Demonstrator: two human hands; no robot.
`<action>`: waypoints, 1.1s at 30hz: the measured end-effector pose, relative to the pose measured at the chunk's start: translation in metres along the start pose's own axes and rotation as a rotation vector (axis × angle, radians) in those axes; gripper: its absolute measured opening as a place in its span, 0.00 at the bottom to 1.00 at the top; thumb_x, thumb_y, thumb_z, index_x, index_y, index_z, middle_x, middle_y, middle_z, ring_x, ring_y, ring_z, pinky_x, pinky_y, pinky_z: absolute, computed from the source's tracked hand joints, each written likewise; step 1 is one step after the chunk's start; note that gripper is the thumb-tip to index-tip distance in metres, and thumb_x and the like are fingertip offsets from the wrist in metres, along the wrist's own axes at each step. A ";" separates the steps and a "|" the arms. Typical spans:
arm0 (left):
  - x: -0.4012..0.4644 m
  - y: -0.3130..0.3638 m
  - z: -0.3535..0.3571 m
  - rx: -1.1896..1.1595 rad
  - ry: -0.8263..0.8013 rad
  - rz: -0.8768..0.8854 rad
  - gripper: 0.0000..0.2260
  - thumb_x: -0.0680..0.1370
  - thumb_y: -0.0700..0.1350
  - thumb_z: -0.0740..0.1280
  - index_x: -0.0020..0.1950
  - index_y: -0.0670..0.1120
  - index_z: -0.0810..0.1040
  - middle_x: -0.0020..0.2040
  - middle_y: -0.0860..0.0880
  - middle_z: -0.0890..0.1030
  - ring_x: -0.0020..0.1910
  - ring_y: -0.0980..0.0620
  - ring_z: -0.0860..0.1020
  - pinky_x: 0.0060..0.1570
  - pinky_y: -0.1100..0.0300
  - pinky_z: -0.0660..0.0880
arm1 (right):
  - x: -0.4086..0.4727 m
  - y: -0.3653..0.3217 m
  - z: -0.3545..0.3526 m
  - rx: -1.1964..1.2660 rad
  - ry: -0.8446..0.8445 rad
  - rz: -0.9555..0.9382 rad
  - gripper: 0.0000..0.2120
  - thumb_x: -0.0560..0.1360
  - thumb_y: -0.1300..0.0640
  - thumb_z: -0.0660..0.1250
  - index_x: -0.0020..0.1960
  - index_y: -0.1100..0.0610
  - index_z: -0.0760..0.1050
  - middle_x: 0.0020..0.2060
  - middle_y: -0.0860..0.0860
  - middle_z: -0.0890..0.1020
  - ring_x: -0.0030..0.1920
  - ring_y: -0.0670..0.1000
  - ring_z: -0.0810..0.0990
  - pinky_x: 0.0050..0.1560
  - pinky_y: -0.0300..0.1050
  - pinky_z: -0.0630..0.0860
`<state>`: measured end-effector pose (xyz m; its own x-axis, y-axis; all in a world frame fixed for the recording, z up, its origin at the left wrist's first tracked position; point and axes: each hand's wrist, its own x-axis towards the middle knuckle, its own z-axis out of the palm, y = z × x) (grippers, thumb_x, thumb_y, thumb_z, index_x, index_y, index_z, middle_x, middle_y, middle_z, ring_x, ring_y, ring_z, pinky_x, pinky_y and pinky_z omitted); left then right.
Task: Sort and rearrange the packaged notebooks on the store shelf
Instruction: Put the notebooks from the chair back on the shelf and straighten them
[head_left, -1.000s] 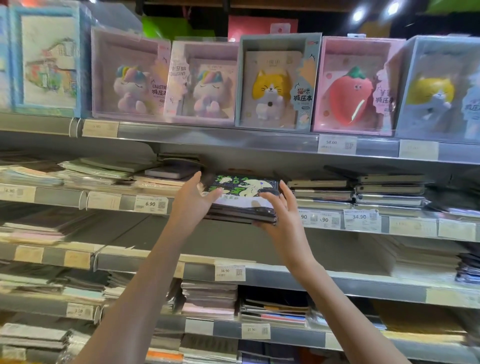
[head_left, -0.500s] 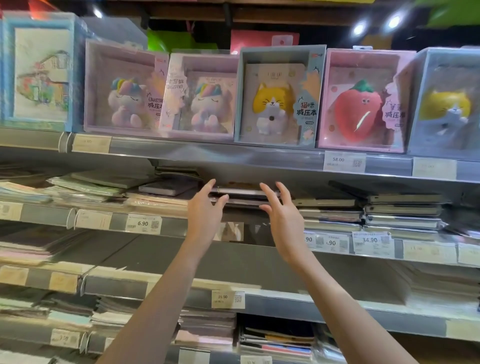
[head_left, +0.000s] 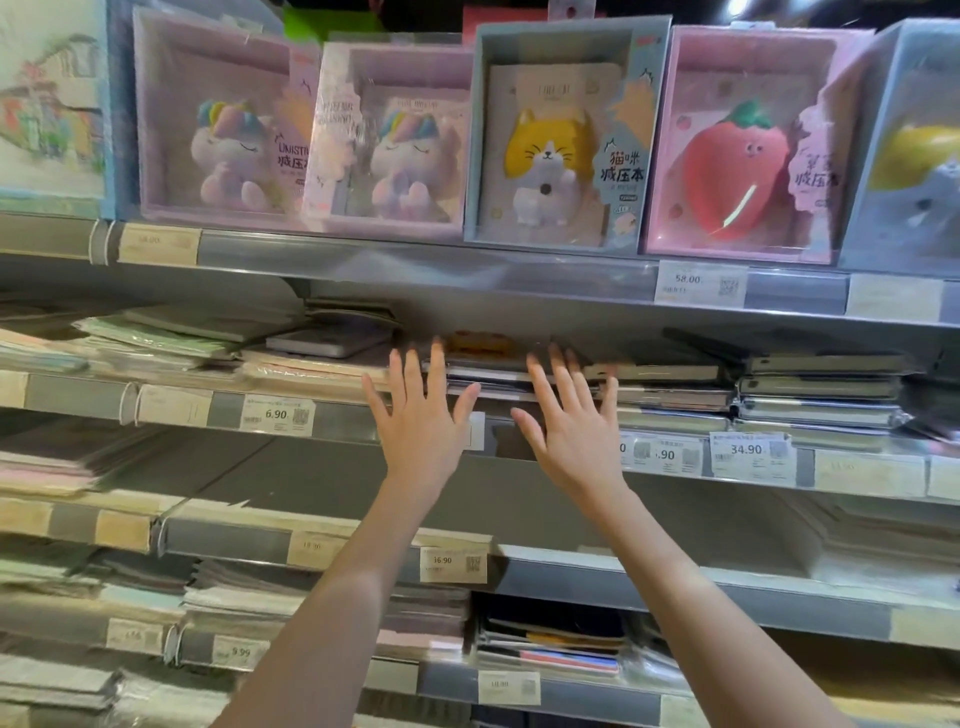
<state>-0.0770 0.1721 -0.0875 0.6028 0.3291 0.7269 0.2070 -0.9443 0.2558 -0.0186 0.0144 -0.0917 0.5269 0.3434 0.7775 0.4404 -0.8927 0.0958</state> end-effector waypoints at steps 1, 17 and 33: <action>0.002 0.000 0.000 0.012 -0.040 -0.006 0.31 0.78 0.64 0.45 0.77 0.49 0.47 0.76 0.42 0.54 0.76 0.44 0.45 0.70 0.41 0.37 | 0.000 -0.001 -0.001 -0.013 -0.011 -0.001 0.30 0.77 0.37 0.42 0.75 0.49 0.54 0.73 0.52 0.62 0.73 0.55 0.60 0.70 0.60 0.38; -0.022 -0.001 -0.014 0.045 -0.108 0.068 0.29 0.78 0.64 0.47 0.76 0.54 0.50 0.77 0.45 0.48 0.76 0.43 0.42 0.70 0.40 0.37 | -0.029 -0.018 -0.015 -0.036 -0.116 -0.068 0.34 0.75 0.34 0.37 0.75 0.48 0.51 0.75 0.50 0.53 0.75 0.53 0.49 0.70 0.65 0.43; -0.155 -0.047 0.011 -0.134 -0.132 0.060 0.22 0.75 0.50 0.64 0.69 0.48 0.68 0.66 0.47 0.72 0.67 0.47 0.67 0.69 0.48 0.61 | -0.142 -0.063 0.016 0.177 -0.186 -0.081 0.23 0.77 0.48 0.61 0.69 0.55 0.66 0.72 0.55 0.65 0.73 0.55 0.61 0.71 0.61 0.52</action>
<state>-0.1716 0.1651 -0.2189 0.7083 0.2605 0.6560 0.0682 -0.9503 0.3037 -0.1099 0.0269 -0.2176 0.6023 0.4740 0.6423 0.5984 -0.8006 0.0297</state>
